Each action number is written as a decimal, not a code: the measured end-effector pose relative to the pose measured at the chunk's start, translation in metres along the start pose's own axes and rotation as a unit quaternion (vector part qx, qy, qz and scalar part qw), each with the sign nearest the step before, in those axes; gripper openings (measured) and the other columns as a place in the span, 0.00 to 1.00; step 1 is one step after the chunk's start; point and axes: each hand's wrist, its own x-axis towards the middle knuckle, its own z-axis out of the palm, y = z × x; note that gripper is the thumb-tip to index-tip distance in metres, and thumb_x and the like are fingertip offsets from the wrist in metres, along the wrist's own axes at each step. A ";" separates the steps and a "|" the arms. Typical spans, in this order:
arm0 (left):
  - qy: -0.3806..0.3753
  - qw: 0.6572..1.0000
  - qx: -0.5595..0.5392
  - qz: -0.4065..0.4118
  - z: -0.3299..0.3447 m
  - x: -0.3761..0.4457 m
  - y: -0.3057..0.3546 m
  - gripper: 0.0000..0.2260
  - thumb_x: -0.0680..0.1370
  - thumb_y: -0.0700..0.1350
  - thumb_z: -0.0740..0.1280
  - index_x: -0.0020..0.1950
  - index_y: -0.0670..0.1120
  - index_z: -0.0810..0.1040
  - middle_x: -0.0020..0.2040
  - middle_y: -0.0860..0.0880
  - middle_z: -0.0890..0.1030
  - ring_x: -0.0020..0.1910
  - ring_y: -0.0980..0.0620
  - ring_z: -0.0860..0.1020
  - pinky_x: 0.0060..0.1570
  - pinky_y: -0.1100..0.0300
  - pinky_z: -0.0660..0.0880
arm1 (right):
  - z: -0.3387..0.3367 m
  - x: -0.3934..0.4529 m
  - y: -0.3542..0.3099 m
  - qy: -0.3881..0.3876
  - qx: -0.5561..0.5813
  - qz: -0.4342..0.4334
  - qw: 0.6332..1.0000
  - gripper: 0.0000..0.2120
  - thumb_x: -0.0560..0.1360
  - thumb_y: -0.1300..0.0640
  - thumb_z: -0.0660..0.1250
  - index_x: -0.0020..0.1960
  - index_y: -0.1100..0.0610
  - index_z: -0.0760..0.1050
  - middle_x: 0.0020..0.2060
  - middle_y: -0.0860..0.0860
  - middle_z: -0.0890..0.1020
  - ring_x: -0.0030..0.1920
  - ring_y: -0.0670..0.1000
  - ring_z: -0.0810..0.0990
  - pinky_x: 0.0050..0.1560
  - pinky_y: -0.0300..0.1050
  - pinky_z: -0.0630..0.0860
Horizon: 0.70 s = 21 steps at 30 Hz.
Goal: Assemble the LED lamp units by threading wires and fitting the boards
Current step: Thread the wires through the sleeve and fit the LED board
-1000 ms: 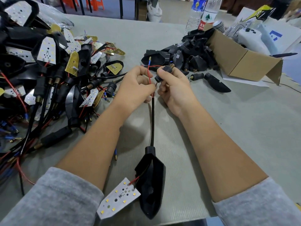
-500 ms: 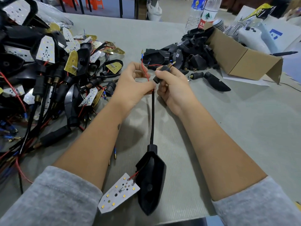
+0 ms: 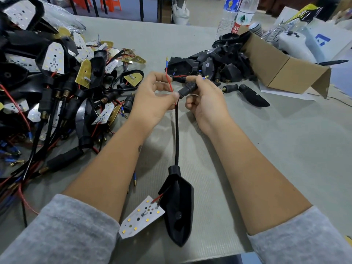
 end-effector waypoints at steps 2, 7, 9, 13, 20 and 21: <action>0.009 0.999 -0.047 -0.013 -0.001 0.002 0.002 0.06 0.79 0.37 0.66 0.48 0.48 0.73 0.43 0.50 0.81 0.43 0.56 0.80 0.45 0.59 0.81 | 0.000 -0.001 0.000 -0.001 -0.002 -0.002 1.000 0.12 0.83 0.59 0.56 0.48 0.57 0.77 0.34 0.52 0.75 0.25 0.47 0.71 0.30 0.39 0.69; 0.014 0.988 -0.156 -0.014 -0.005 0.002 0.009 0.07 0.83 0.43 0.58 0.48 0.49 0.73 0.32 0.52 0.80 0.36 0.54 0.81 0.38 0.61 0.78 | -0.001 -0.002 -0.002 -0.008 0.027 0.004 1.000 0.11 0.84 0.59 0.55 0.48 0.59 0.75 0.37 0.55 0.75 0.25 0.46 0.73 0.30 0.38 0.72; 0.024 0.993 -0.115 0.003 -0.006 0.002 0.008 0.06 0.83 0.43 0.59 0.49 0.52 0.73 0.29 0.54 0.78 0.34 0.55 0.79 0.37 0.63 0.76 | -0.002 -0.002 -0.002 -0.003 0.050 0.012 0.999 0.11 0.84 0.59 0.55 0.48 0.59 0.74 0.38 0.55 0.76 0.26 0.47 0.75 0.30 0.38 0.74; 0.037 0.999 0.003 0.019 -0.005 0.002 0.005 0.08 0.80 0.40 0.62 0.49 0.54 0.75 0.26 0.54 0.76 0.30 0.58 0.74 0.35 0.65 0.72 | -0.002 -0.001 -0.002 0.016 0.091 0.021 0.995 0.12 0.84 0.59 0.55 0.46 0.57 0.74 0.39 0.55 0.76 0.27 0.47 0.76 0.32 0.39 0.76; 0.020 0.998 0.055 -0.007 -0.003 0.001 0.004 0.06 0.79 0.41 0.65 0.43 0.47 0.77 0.27 0.54 0.77 0.26 0.62 0.72 0.30 0.70 0.69 | -0.004 0.000 -0.004 0.026 0.132 0.032 0.990 0.12 0.84 0.58 0.55 0.45 0.57 0.74 0.38 0.54 0.76 0.27 0.47 0.76 0.31 0.39 0.77; 0.018 0.998 0.066 -0.014 -0.003 0.001 0.003 0.06 0.79 0.41 0.66 0.42 0.47 0.78 0.27 0.54 0.77 0.27 0.62 0.72 0.31 0.70 0.69 | -0.004 0.000 -0.004 0.026 0.141 0.034 0.989 0.12 0.84 0.58 0.55 0.45 0.57 0.74 0.38 0.54 0.76 0.27 0.47 0.77 0.31 0.38 0.77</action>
